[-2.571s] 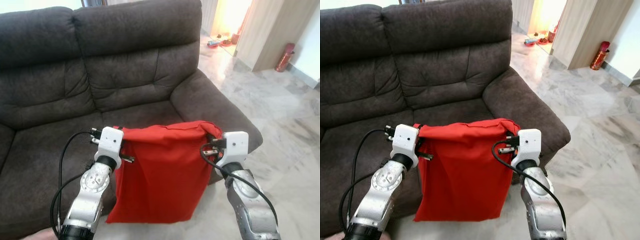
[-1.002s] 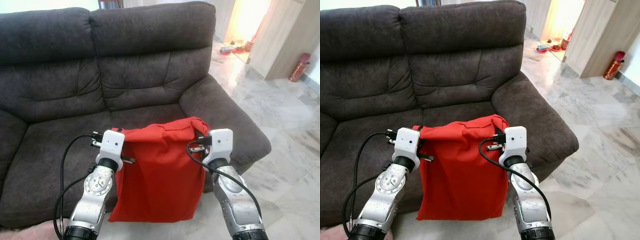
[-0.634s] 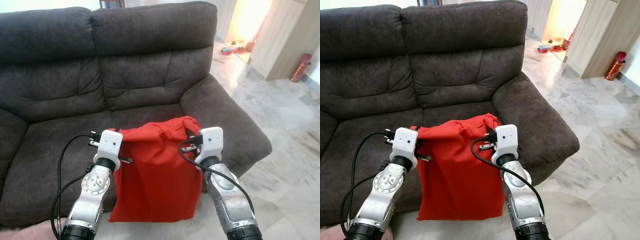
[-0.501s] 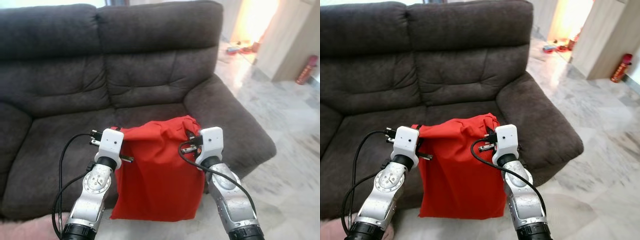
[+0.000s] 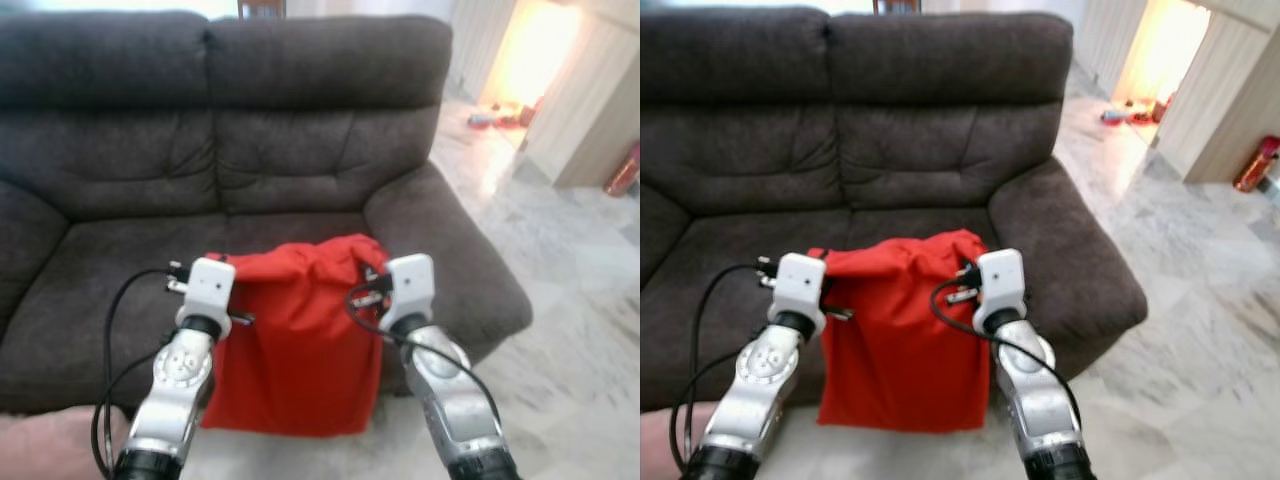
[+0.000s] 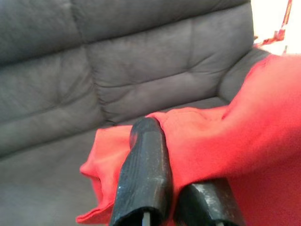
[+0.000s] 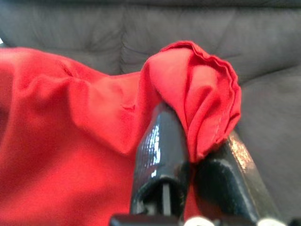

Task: Move the pillow to the sofa from floor

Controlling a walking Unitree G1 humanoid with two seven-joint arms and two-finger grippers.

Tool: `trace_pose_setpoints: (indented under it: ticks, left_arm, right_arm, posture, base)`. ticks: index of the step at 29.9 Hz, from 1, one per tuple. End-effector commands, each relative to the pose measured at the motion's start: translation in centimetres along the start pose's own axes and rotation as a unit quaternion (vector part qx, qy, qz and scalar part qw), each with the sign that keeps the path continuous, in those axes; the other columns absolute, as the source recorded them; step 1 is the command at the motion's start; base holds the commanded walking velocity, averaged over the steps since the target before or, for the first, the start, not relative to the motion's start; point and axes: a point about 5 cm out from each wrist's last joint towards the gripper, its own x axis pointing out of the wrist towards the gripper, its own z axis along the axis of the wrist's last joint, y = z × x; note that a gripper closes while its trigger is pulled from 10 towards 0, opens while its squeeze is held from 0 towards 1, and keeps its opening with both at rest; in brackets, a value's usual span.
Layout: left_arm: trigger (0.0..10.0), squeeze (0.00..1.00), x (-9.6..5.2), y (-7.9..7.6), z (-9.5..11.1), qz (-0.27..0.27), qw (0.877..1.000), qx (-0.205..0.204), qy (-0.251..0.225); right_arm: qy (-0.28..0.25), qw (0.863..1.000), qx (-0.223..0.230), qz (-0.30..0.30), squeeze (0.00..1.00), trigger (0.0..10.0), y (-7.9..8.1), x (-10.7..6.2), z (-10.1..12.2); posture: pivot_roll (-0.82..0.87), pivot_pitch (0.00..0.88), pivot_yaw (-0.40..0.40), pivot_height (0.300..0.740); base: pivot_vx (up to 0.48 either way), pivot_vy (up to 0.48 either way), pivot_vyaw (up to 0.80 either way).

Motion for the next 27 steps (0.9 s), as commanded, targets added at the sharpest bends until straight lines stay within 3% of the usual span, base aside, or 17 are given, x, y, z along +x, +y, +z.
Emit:
trace_pose_setpoints:
  ticks: [1,6,12,27]
  left_arm:
    - [10.0,0.00,0.55,-0.60,2.26,-0.014,0.998,0.005,-0.057]
    - [10.0,0.00,0.49,-0.70,2.23,-0.012,0.998,0.004,-0.058]
    - [10.0,0.00,0.46,-0.43,2.23,-0.003,0.998,0.005,-0.060]
    - [10.0,0.00,0.51,-0.98,2.38,-0.023,0.997,0.008,-0.067]
  right_arm:
    - [-0.042,0.999,-0.015,0.016,0.00,10.0,0.37,0.44,1.89]
    - [-0.044,0.999,-0.010,0.018,0.00,10.0,0.34,0.44,1.89]
    - [-0.046,0.998,-0.011,0.031,0.00,10.0,0.74,0.48,1.92]
    - [-0.044,0.999,-0.008,0.022,0.00,10.0,0.51,0.52,1.82]
  posture:
    - [0.15,0.000,-0.054,0.740]
    - [0.15,0.000,-0.059,0.740]
    - [0.16,0.000,-0.062,0.740]
    - [0.15,0.000,-0.059,0.740]
  base:
    - [0.000,-0.311,0.80]
    - [0.000,-0.310,0.76]
    - [0.000,-0.299,0.00]
    - [0.000,0.000,0.00]
